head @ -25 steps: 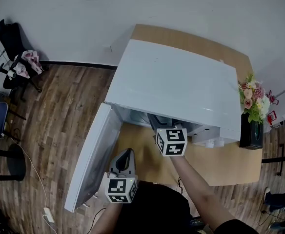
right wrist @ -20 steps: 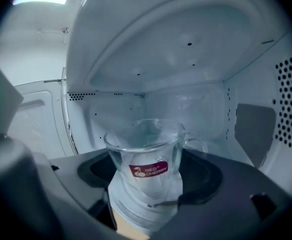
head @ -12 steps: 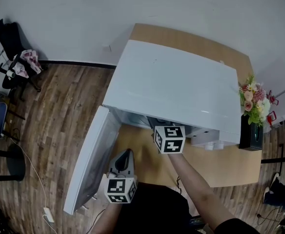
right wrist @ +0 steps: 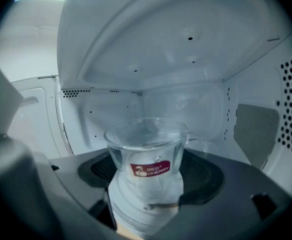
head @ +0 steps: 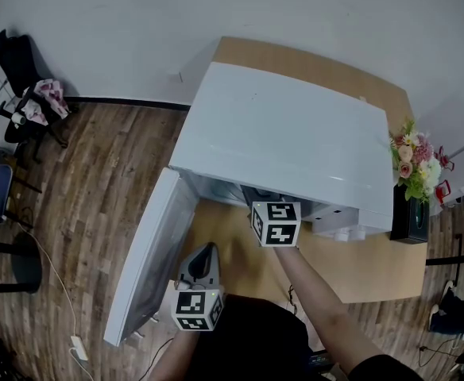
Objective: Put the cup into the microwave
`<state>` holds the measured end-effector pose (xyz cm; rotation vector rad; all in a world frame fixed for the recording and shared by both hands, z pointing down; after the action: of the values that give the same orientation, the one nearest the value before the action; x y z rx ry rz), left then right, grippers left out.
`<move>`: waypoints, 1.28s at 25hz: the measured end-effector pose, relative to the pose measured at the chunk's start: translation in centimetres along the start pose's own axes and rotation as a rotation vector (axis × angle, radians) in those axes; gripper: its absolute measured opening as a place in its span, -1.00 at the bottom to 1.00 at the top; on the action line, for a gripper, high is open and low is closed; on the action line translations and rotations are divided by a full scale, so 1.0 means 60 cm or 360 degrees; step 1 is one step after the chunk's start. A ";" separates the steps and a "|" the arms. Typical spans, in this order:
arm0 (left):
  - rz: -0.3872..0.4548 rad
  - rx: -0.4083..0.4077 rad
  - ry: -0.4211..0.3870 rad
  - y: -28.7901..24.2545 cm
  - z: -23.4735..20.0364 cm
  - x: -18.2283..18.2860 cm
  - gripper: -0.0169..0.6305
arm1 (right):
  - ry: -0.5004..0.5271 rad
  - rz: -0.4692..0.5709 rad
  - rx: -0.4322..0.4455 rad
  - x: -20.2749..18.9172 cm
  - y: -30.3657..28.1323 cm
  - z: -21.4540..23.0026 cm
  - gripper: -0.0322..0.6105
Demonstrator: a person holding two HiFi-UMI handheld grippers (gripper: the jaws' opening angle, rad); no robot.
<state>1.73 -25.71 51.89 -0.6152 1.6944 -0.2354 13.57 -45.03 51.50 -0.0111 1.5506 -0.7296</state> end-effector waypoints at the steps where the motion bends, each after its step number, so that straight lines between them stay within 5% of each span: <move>1: 0.0000 0.0002 0.0002 0.002 -0.001 -0.001 -0.93 | 0.0007 0.0000 -0.0009 0.000 0.000 0.000 0.17; 32: 0.0013 0.0024 -0.0002 0.033 -0.001 -0.014 -0.93 | -0.0002 0.0067 0.0030 -0.005 0.023 -0.008 0.17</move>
<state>1.25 -23.60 51.64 -0.5972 1.6920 -0.2417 13.75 -43.62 51.15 0.0351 1.5383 -0.7105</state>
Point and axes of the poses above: the fingertips, and each gripper's own axes: y backward along the fingers, z to its right, x out of its top, the point moved 4 cm from there along y, backward along the fingers, and after that the axes turned 4 degrees about -z, right-handed, at the moved point
